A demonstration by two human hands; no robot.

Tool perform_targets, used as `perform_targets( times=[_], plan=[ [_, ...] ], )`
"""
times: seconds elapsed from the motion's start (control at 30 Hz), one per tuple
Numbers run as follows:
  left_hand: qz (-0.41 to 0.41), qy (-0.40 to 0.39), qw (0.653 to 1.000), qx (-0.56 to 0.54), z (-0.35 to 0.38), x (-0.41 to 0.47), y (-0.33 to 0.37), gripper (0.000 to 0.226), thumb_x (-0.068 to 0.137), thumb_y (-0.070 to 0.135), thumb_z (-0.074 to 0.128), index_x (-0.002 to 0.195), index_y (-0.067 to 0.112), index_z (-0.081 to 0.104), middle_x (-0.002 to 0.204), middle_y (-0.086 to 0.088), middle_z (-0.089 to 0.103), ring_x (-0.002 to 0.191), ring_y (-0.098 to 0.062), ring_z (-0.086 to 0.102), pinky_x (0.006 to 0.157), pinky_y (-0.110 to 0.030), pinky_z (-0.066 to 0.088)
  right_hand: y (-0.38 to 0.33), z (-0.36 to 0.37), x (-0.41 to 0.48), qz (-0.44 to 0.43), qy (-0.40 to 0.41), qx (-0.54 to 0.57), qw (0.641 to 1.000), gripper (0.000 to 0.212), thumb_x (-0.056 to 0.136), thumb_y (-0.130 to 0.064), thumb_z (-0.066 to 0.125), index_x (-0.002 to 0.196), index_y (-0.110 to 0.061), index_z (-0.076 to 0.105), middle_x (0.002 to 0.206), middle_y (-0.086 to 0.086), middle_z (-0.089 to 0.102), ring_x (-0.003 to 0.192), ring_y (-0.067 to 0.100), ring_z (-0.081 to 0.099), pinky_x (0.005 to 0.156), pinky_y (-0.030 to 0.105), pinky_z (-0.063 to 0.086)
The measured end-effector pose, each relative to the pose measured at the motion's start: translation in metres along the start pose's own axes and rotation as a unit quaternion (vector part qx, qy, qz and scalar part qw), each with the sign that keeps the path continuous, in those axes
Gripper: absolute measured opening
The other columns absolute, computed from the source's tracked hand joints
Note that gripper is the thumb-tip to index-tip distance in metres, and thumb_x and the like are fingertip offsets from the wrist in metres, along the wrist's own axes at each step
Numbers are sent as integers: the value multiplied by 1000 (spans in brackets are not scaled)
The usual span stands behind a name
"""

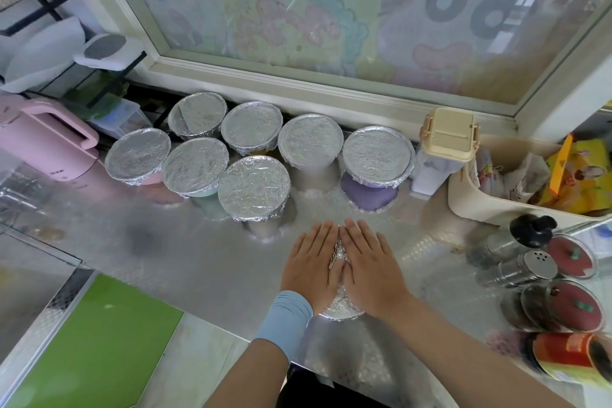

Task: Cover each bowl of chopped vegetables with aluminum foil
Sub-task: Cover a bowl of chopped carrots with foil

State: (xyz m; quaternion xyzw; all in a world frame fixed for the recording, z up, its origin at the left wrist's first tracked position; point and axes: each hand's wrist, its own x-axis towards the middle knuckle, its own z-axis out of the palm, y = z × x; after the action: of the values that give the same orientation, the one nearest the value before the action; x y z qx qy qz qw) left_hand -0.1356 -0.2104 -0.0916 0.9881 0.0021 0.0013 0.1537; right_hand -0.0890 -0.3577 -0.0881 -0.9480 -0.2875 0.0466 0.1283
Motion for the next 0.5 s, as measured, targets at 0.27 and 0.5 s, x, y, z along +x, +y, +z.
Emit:
perform_targets(
  times=[0.27, 0.5],
  plan=[
    [-73, 50, 986, -138, 7, -23, -12, 61, 98, 40, 25, 153, 13, 28, 160, 3, 24, 149, -10, 15, 121, -33, 18, 1, 1, 3, -3, 1, -5, 1000, 64, 90, -34, 34, 149, -10, 39, 155, 7, 38, 144, 26, 33, 111, 42, 38],
    [-128, 85, 962, -227, 20, -56, -3, 70, 98, 51, 31, 156, 23, 4, 162, 18, -2, 150, -5, 5, 121, -30, 16, 2, 6, 4, 2, -21, -6, 1000, 65, 93, -34, 31, 153, -10, 29, 159, 6, 30, 148, 26, 23, 114, 45, 34]
  ],
)
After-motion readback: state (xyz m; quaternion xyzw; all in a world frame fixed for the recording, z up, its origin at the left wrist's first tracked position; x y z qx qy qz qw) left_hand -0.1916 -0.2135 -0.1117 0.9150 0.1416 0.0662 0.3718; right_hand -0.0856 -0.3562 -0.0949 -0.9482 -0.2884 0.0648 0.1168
